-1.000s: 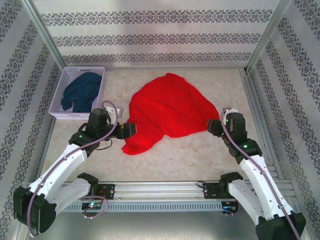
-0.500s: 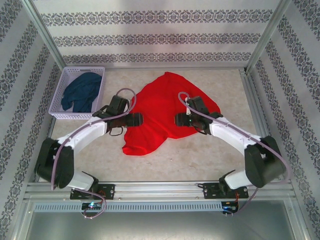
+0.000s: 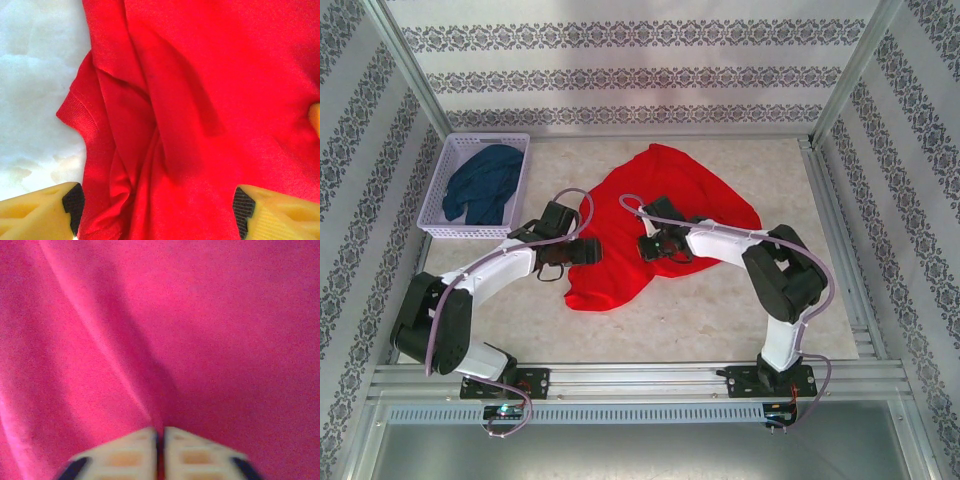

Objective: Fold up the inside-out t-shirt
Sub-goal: Flatten out the T-shirt at the center of the table, then adjust the T-shirt at the center of the table.

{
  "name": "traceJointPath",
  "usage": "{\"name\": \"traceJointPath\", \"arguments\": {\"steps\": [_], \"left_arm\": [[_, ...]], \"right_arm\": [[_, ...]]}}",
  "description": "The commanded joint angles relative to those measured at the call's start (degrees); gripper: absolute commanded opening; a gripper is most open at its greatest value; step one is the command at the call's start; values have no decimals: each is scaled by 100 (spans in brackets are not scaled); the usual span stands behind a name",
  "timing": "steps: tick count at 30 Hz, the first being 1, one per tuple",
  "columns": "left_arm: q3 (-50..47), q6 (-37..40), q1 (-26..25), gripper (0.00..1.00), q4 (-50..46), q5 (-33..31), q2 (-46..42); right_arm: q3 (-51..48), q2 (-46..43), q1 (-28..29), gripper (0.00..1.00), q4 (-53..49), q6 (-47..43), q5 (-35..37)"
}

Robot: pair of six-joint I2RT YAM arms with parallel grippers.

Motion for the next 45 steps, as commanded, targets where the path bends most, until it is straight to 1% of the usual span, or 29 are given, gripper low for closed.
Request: {"name": "traceJointPath", "arguments": {"steps": [1, 5, 8, 9, 10, 12, 13, 16, 17, 19, 22, 25, 28, 30, 31, 33, 35, 38, 39, 42, 45], "left_arm": [[3, -57, 37, 78, -95, 21, -259], [-81, -41, 37, 78, -138, -58, -437], [-65, -45, 29, 78, -34, 133, -322], [-47, -40, 19, 78, -15, 182, -279], [-2, -13, -10, 78, 9, 221, -191], [114, 72, -73, 78, -11, 287, -29], [181, 123, -106, 79, -35, 305, 58], [401, 280, -170, 80, -150, 246, 360], [433, 301, -164, 80, -149, 252, 446], [451, 259, -164, 79, -134, 196, 542], [232, 47, -141, 79, -34, -37, 373], [-101, -102, 20, 79, -45, -226, -3], [-434, -188, 257, 79, -65, -277, -389], [-581, -209, 356, 79, -71, -270, -590], [-604, -202, 377, 79, -101, -249, -635], [-636, -200, 375, 79, -71, -61, -658], [-731, -262, 351, 79, 238, 445, -620], [-749, -390, 138, 79, 811, 1098, -473], [-699, -395, 52, 79, 916, 1175, -397], [-436, -353, -119, 76, 945, 1093, 14], [-199, -301, -131, 68, 927, 1167, 466]], "right_arm": [[-507, -1039, -221, 0, -192, -105, 303], [-1894, -2865, -388, 0, -702, 276, 590], [-2709, -3942, -616, 0, -1025, 844, 750], [-2886, -4187, -658, 7, -1035, 970, 780], [-3028, -4407, -681, 16, -1021, 1067, 853], [-2979, -4591, -685, 32, -1063, 1023, 943], [-2823, -4589, -670, 38, -1055, 899, 940], [-2335, -4234, -439, 51, -562, 401, 842], [-2156, -3966, -336, 56, -318, 249, 728], [-1734, -3303, -155, 61, 37, -35, 428], [-996, -2150, 136, 67, 429, -423, 149], [-318, -1196, 314, 69, 833, -562, -97], [395, -272, 403, 71, 840, -676, -220], [771, 188, 418, 71, 761, -730, -214], [935, 410, 422, 68, 705, -741, -181], [1170, 652, 402, 48, 581, -758, 26], [1263, 633, 336, 27, 493, -746, 216], [1046, 180, 186, 5, 521, -653, 189], [933, 20, 130, 0, 551, -585, 119], [536, -473, -68, 0, 652, -282, -234], [159, -865, -196, 0, 752, -56, -393]]}}
